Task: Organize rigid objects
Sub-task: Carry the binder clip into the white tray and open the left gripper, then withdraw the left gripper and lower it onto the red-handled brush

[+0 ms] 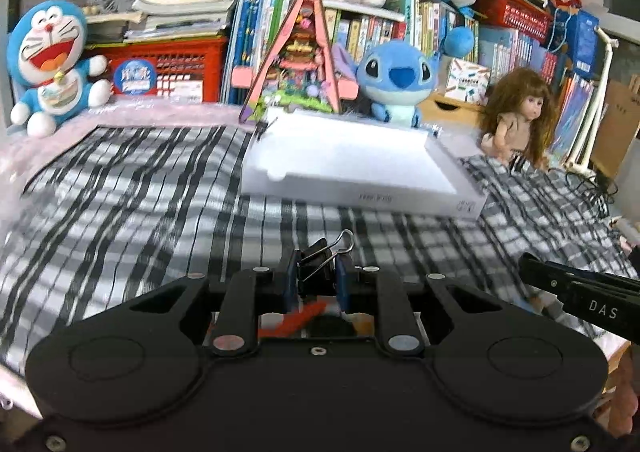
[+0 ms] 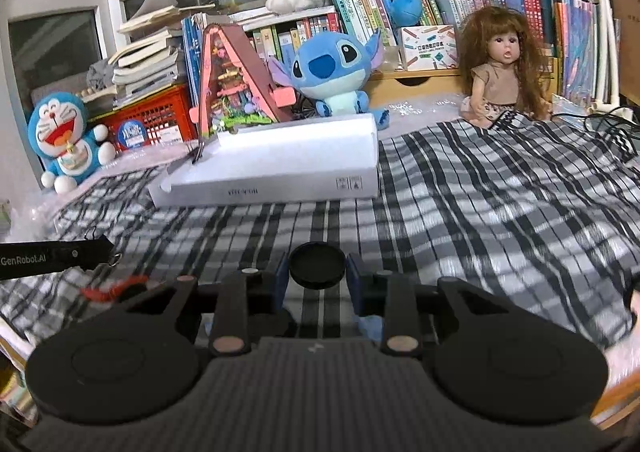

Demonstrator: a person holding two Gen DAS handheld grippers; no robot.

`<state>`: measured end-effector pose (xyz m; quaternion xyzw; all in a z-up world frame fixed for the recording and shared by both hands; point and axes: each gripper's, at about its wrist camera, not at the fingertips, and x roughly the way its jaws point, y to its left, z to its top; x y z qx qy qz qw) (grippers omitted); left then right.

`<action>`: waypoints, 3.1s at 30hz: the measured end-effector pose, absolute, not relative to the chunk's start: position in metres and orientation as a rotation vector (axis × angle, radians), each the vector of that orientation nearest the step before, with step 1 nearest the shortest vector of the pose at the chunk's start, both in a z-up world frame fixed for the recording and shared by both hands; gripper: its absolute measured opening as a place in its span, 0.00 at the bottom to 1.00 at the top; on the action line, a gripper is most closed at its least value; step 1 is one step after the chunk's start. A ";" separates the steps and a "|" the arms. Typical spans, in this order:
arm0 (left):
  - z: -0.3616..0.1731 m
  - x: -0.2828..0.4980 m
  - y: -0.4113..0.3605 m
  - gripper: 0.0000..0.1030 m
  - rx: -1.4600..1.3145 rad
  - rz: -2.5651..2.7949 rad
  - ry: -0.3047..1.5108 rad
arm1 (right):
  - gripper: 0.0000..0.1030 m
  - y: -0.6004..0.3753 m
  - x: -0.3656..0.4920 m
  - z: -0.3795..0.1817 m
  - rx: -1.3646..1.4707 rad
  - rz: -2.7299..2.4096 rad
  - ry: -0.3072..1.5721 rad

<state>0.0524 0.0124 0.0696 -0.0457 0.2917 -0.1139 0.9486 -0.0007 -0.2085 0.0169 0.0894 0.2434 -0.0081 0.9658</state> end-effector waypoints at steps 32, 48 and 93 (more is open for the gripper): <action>0.051 0.266 -0.026 0.18 -0.147 -0.212 0.859 | 0.35 -0.237 0.209 0.037 0.256 0.018 0.832; 0.030 0.275 -0.028 0.18 -0.114 -0.191 0.874 | 0.35 -0.225 0.232 0.016 0.216 -0.004 0.885; 0.069 0.145 -0.022 0.81 -0.020 -0.307 0.646 | 0.88 -0.214 0.119 0.048 0.063 0.149 0.606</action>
